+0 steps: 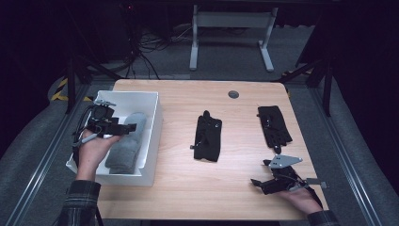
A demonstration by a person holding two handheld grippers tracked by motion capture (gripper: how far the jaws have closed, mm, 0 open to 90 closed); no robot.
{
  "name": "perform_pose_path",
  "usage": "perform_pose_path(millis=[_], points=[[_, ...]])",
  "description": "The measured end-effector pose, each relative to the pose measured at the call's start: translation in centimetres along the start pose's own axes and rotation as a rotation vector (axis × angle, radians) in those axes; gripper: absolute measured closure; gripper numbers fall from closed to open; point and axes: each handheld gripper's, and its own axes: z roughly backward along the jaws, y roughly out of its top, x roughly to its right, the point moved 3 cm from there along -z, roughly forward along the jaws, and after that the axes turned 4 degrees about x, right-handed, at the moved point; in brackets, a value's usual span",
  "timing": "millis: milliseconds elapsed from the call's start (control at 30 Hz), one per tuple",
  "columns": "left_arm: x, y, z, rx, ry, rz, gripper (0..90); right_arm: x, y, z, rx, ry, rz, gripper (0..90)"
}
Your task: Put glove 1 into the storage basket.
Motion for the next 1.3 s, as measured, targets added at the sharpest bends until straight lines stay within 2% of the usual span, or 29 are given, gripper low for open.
perform_pose_path(millis=[67,167,333,367,400,500,733,867,967,1067,1100,1133,1167,1300], points=[[1.3,0.6,0.2,0.012,-0.034,-0.022,19.4,0.0,0.0,0.0,0.0,0.0,0.0,9.1],[3.6,1.5,0.2,0.039,-0.079,-0.084,18.7,0.0,0.0,0.0,0.0,0.0,0.0,9.1],[7.2,2.6,0.2,0.069,-0.159,-0.14,18.6,0.0,0.0,0.0,0.0,-0.001,0.004,8.6],[8.3,2.8,0.1,0.069,-0.176,-0.158,18.6,0.0,0.0,0.0,-0.001,0.0,0.005,8.6],[8.3,2.8,0.1,0.069,-0.176,-0.158,18.4,0.0,0.0,0.0,-0.001,0.0,0.005,8.6],[10.4,2.9,-0.4,0.072,-0.203,-0.194,18.0,0.1,0.0,0.0,-0.002,0.004,0.009,8.3],[15.2,2.1,-2.2,0.094,-0.283,-0.232,17.8,0.1,0.0,-0.1,-0.001,0.0,0.002,8.3],[17.2,1.4,-3.3,0.082,-0.315,-0.26,17.5,0.0,0.1,-0.1,-0.005,0.003,0.0,8.3],[18.6,0.3,-4.5,0.078,-0.334,-0.28,17.4,0.0,0.3,-0.1,-0.031,-0.002,0.001,9.4],[19.1,-0.2,-5.1,0.069,-0.336,-0.297,17.3,-0.1,0.5,0.0,-0.042,0.005,0.005,12.1],[19.6,-1.1,-5.9,0.06,-0.332,-0.315,17.2,-0.1,0.6,0.1,-0.052,0.016,0.007,15.7],[19.6,-1.1,-5.9,0.06,-0.332,-0.315,17.2,-0.1,0.6,0.1,-0.052,0.016,0.007,15.7],[19.8,-1.8,-6.4,0.054,-0.333,-0.331,17.2,0.0,0.7,0.1,-0.056,0.018,0.007,15.9],[20.1,-3.8,-7.9,0.031,-0.332,-0.366,16.9,0.5,1.0,0.1,-0.07,0.001,-0.005,19.7]])
